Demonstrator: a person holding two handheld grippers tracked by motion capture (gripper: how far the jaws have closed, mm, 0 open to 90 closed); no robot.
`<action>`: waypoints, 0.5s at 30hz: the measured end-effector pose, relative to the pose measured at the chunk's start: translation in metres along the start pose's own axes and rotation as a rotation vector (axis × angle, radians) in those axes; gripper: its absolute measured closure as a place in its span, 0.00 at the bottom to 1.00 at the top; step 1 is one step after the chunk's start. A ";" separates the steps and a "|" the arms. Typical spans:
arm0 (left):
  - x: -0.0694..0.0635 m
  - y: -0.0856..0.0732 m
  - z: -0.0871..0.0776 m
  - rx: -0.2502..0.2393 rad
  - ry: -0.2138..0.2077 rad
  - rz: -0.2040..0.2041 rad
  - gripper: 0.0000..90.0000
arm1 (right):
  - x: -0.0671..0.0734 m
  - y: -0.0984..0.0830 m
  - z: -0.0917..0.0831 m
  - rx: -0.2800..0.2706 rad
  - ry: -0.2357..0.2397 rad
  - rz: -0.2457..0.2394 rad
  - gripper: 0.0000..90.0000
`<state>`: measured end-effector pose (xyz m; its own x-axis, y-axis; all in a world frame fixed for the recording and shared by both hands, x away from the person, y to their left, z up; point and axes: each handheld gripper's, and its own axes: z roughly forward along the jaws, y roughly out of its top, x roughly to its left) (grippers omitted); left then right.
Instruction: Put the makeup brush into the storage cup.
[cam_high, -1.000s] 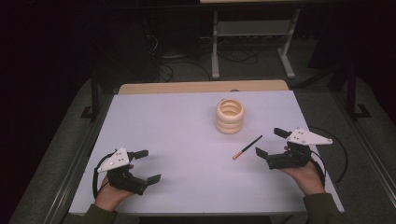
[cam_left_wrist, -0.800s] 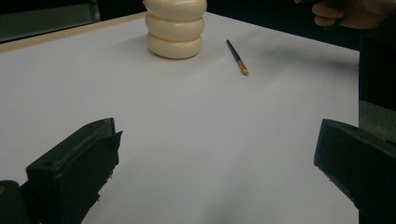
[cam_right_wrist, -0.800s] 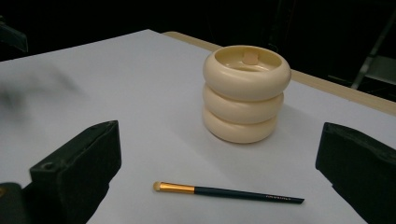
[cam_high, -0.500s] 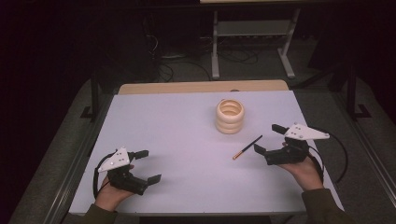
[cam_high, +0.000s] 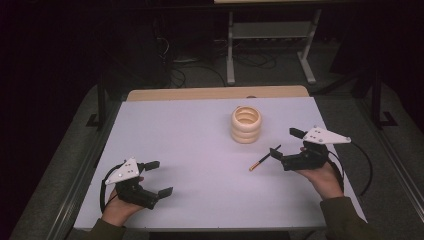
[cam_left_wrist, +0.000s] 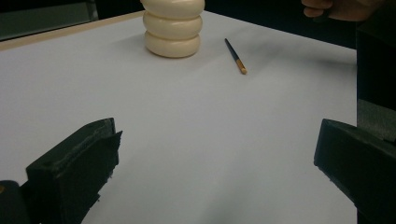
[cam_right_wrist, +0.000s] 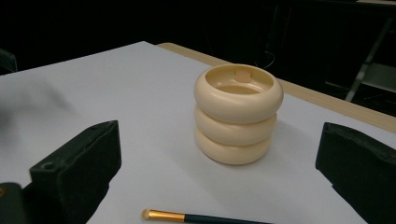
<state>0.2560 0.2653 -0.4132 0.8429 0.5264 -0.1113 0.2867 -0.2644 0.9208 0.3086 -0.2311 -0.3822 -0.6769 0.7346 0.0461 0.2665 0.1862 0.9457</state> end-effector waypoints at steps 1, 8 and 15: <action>0.000 0.000 0.000 -0.001 0.000 -0.001 0.00 | 0.000 0.001 0.001 0.002 0.001 0.003 0.00; 0.000 0.000 -0.001 0.004 0.003 0.000 0.00 | -0.003 0.005 0.005 -0.007 -0.001 -0.002 0.00; 0.000 0.000 0.000 0.001 0.001 -0.001 0.00 | -0.005 0.009 0.008 -0.010 -0.004 -0.001 0.00</action>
<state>0.2561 0.2656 -0.4129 0.8419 0.5279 -0.1120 0.2885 -0.2648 0.9201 0.3200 -0.2279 -0.3766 -0.6744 0.7371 0.0441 0.2593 0.1805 0.9488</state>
